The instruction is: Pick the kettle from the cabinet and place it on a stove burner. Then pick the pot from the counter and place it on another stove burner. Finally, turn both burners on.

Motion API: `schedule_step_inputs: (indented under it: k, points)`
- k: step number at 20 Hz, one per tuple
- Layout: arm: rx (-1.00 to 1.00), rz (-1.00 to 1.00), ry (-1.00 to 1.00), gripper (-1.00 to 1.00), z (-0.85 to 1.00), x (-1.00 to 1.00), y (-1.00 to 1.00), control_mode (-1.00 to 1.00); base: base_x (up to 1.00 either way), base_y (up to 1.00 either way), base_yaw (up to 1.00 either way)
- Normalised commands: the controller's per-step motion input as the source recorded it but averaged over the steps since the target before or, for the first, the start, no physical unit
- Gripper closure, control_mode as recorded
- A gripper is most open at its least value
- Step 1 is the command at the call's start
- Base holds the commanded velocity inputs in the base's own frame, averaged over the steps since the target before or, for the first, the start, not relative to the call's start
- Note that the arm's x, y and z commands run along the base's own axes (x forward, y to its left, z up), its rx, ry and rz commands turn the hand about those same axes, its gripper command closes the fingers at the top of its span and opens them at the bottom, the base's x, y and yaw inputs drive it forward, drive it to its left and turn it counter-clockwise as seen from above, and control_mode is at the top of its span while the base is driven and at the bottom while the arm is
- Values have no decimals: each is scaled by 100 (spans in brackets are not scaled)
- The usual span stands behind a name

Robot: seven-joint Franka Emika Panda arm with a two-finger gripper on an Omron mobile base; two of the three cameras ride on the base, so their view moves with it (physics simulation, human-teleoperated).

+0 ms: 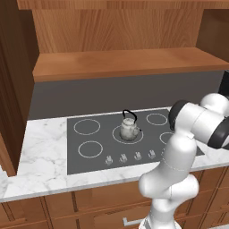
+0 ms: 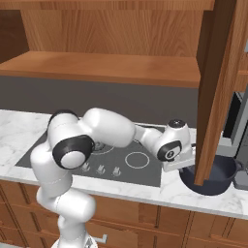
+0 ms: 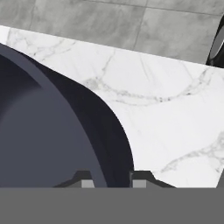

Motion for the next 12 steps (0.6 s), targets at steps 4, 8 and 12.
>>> schedule_step_inputs:
  k: [4,8,12]
  points:
    - [0,0,-2,100,0,-9,16,-100,0,0,0]
    - [-2,0,-3,100,0,-14,20,-100,0,0,0]
    - [-6,0,-3,100,6,-8,30,-100,0,0,0]
